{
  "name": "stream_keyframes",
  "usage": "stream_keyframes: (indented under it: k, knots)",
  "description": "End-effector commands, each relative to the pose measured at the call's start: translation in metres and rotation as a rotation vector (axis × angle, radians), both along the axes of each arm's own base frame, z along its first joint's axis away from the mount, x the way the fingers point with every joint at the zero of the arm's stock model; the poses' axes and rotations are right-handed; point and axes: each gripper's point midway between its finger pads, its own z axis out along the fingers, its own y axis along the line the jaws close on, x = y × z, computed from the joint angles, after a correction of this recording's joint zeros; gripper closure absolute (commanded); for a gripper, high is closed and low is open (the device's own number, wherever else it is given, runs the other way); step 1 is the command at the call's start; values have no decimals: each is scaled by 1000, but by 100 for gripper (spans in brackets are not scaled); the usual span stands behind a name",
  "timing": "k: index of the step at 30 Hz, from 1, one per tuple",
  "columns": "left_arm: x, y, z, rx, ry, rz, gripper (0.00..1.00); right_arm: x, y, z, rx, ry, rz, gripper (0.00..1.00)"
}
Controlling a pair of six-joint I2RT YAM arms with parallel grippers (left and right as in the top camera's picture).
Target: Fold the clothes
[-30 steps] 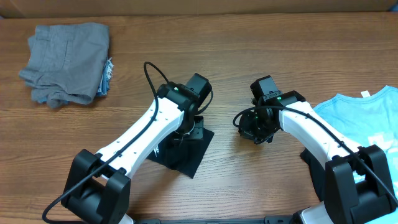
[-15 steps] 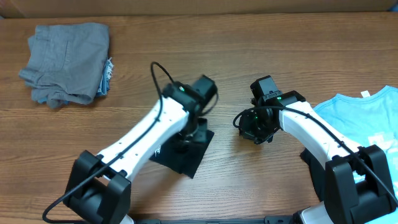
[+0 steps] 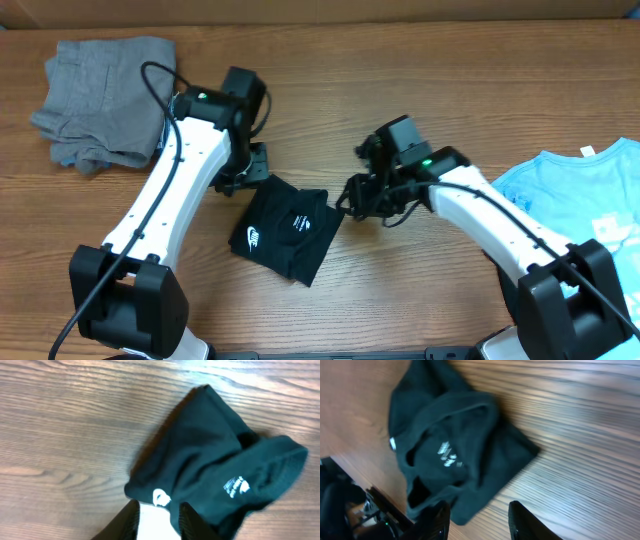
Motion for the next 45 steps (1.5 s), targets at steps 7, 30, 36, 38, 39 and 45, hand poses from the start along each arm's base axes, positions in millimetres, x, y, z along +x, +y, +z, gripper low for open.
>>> stream_keyframes:
  k: [7, 30, 36, 38, 39, 45]
  knots:
    - [-36, -19, -59, -225, 133, -85, 71, -17, 32, -35, -70, 60, 30, 61]
    - [-46, -17, -89, -225, 133, -85, 71, -11, 43, -38, -26, 107, -47, 66]
    - [-45, -17, -89, -226, 130, -85, 71, -11, 38, -46, -85, 111, -107, 68]
    - [-45, -18, -89, -226, 129, -85, 71, -12, 39, -47, -87, 118, -118, 70]
    - [-45, -18, -89, -226, 129, -85, 71, -12, 39, -47, -88, 117, -118, 71]
    - [-45, -17, -89, -226, 130, -85, 70, -9, 27, -52, -143, 103, -142, 96]
